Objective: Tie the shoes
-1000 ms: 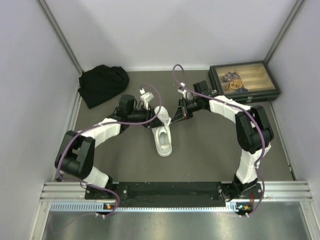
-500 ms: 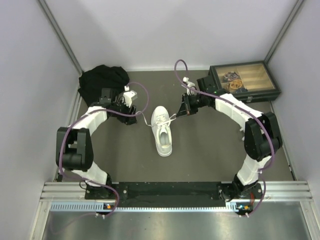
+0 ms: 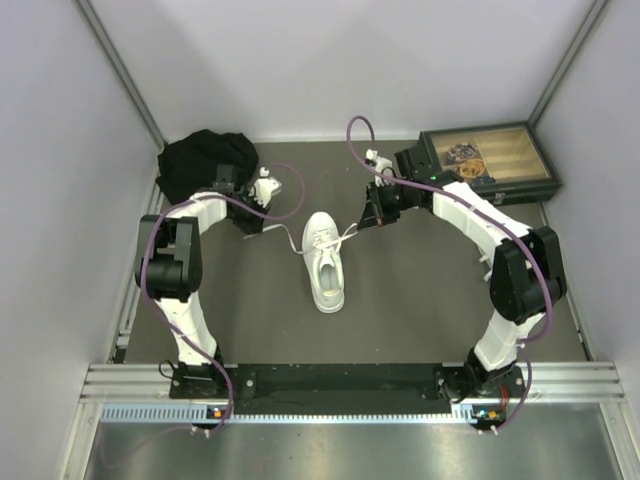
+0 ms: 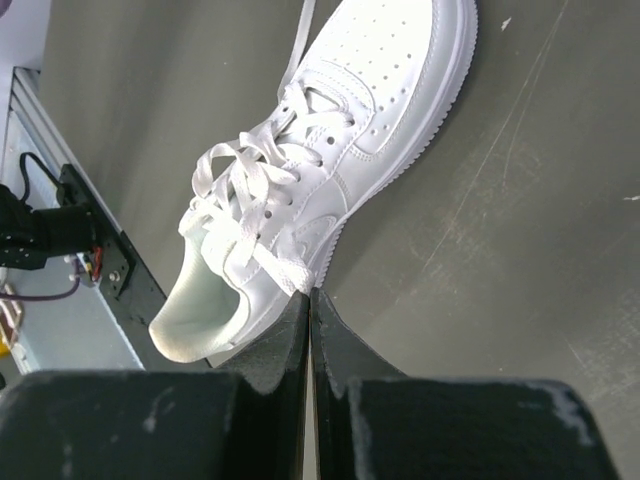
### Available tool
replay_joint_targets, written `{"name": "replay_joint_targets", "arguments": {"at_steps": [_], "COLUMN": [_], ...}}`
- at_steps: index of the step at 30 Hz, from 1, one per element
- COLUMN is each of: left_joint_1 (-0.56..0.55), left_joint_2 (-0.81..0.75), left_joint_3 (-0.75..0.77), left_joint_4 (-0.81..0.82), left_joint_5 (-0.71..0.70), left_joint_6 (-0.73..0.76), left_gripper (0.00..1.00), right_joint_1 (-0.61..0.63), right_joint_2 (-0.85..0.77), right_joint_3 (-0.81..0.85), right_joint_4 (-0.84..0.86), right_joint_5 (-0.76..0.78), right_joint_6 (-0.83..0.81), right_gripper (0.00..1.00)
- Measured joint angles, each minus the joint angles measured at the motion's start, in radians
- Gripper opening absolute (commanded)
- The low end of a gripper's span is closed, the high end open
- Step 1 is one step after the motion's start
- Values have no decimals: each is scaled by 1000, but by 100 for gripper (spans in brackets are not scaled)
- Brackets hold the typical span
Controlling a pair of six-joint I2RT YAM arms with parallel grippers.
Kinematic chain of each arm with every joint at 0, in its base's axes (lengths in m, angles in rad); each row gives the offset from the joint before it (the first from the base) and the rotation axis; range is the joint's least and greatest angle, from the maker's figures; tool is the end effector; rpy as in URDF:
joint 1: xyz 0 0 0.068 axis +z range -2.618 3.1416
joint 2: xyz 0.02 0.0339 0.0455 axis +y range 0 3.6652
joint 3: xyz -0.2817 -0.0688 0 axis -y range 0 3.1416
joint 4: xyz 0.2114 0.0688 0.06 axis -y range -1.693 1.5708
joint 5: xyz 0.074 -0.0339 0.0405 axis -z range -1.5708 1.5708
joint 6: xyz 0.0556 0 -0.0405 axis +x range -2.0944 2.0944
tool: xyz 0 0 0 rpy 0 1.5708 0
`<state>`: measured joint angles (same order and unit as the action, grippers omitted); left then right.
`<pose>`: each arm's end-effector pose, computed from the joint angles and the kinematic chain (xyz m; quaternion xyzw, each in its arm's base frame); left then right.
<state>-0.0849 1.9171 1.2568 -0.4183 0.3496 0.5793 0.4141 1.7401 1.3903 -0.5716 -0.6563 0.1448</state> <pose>0.3761 -0.0511 0.1849 0.3514 0.8891 -0.1048 0.2739 0.3141 0.1751 0.2811 -0.2223 0.8753 0.3769 0.2060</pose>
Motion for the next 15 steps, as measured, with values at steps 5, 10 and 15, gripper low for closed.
{"name": "replay_joint_targets", "arguments": {"at_steps": [5, 10, 15], "left_joint_1": [0, 39, 176], "left_joint_2": [7, -9, -106], "left_joint_3": [10, 5, -15], "left_joint_4": [-3, -55, -146], "left_joint_5": [1, 40, 106], "left_joint_6": [32, 41, 33], "left_gripper": [0, 0, 0], "right_joint_1": [0, 0, 0], "right_joint_2": [-4, -23, -64], "right_joint_3": [7, 7, 7], "right_joint_4": [0, 3, 15], "right_joint_5": [14, 47, 91], "right_joint_6": [-8, -11, -11], "right_gripper": [0, 0, 0]}}
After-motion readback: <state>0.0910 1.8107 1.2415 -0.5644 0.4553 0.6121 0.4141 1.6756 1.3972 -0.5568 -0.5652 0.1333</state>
